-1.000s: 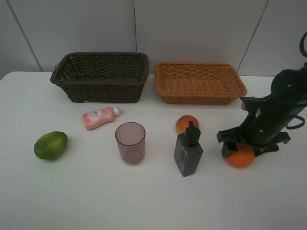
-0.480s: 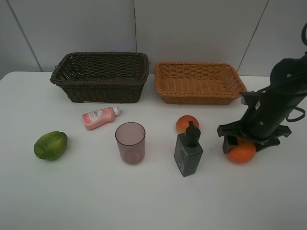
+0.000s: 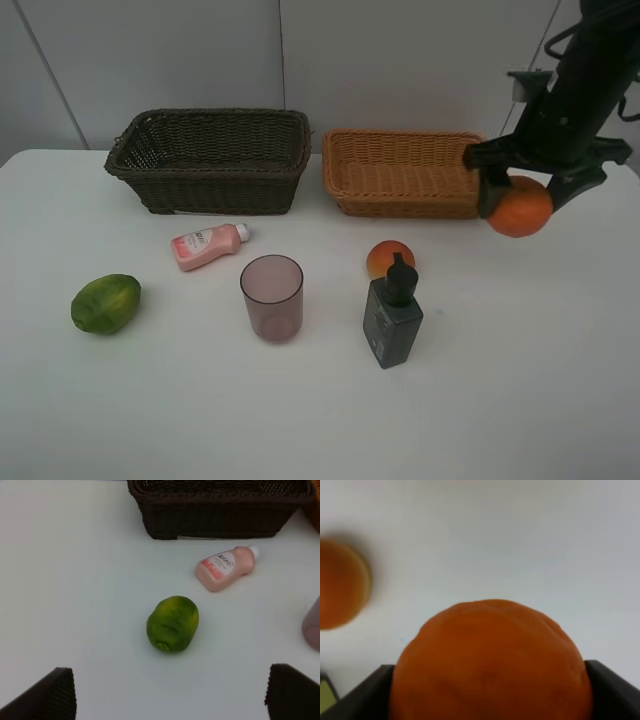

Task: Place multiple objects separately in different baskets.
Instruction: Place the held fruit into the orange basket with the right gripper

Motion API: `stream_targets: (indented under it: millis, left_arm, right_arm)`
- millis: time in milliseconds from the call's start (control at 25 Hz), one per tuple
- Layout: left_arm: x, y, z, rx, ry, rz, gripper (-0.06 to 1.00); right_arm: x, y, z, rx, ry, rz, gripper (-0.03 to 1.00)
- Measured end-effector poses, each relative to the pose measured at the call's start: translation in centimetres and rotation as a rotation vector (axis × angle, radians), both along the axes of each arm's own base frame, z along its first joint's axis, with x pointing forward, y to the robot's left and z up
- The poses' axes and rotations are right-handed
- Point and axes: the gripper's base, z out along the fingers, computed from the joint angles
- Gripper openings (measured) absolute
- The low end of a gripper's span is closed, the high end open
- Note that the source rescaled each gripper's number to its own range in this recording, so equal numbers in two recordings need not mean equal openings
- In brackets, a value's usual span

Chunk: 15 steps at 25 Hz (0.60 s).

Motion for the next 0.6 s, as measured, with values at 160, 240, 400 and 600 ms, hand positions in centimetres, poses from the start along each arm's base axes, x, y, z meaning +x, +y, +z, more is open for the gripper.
stream_targets:
  millis: [160,240,400,600]
  left_arm:
    - [0.0,0.0,0.0,0.000,0.000,0.000,0.98]
    - [0.0,0.0,0.0,0.000,0.000,0.000,0.98]
    - [0.0,0.0,0.0,0.000,0.000,0.000,0.98]
    - [0.0,0.0,0.0,0.000,0.000,0.000,0.98]
  right_arm:
    - [3.9,0.9,0.9,0.010,-0.057,0.007,0.62]
    - [5.8,1.4,0.7,0.014,-0.079,0.008,0.62]
    - [9.2,2.0,0.6,0.015,-0.147,0.019,0.62]
    - [12.4,2.8,-1.4,0.026,-0.217,0.045,0.62]
